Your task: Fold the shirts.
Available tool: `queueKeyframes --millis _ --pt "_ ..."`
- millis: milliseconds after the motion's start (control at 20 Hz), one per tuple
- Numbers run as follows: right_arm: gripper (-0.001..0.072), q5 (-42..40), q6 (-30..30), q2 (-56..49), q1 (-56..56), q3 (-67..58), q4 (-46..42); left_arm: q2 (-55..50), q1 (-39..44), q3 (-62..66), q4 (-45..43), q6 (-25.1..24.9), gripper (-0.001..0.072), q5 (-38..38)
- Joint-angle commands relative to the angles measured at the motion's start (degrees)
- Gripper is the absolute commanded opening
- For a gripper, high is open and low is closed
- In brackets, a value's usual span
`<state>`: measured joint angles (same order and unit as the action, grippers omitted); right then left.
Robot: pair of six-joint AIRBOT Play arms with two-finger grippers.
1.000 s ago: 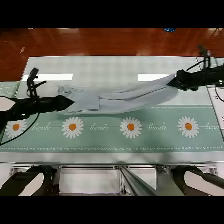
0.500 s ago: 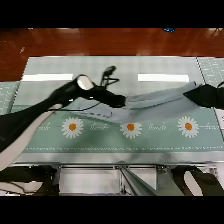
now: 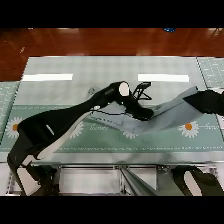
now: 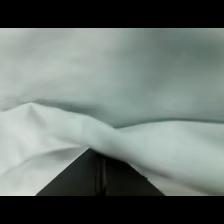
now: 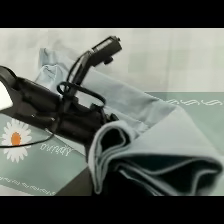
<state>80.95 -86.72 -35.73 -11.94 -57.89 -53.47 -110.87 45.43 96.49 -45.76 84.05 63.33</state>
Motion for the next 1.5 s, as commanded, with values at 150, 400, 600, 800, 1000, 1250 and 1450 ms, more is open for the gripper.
queueKeyframes --millis 150,400,600,800,1000,1250,1450 --pt "0.0023 -6.9 -0.8 -6.8 7.9 0.0 4.7 14.6 -18.6 -6.9 -11.6 -1.0 0.0025 8.1" --pt "0.0023 -24.6 -1.2 -24.6 27.4 -3.0 9.2 41.5 -37.9 -28.7 -11.7 -7.0 0.0025 3.1" --pt "0.0023 -32.0 0.3 -44.5 36.9 -14.9 15.1 59.7 -48.7 -42.1 -11.7 -9.1 0.0025 3.1" --pt "0.0023 -31.8 0.3 -59.6 42.6 -26.5 18.8 69.2 -52.8 -49.5 -11.7 -9.0 0.0025 3.1" --pt "0.0024 -32.3 0.2 -67.3 45.2 -31.3 20.3 69.5 -52.7 -52.3 -11.2 -9.0 0.0025 2.7" --pt "0.041 -27.9 2.0 -68.2 45.0 -31.4 22.1 69.4 -52.5 -55.6 -9.7 -9.0 0.0025 -1.8" --pt "0.0408 -12.9 0.0 -59.8 35.5 -31.4 14.3 69.2 -57.1 -50.5 -9.7 -9.9 0.0025 -6.9"
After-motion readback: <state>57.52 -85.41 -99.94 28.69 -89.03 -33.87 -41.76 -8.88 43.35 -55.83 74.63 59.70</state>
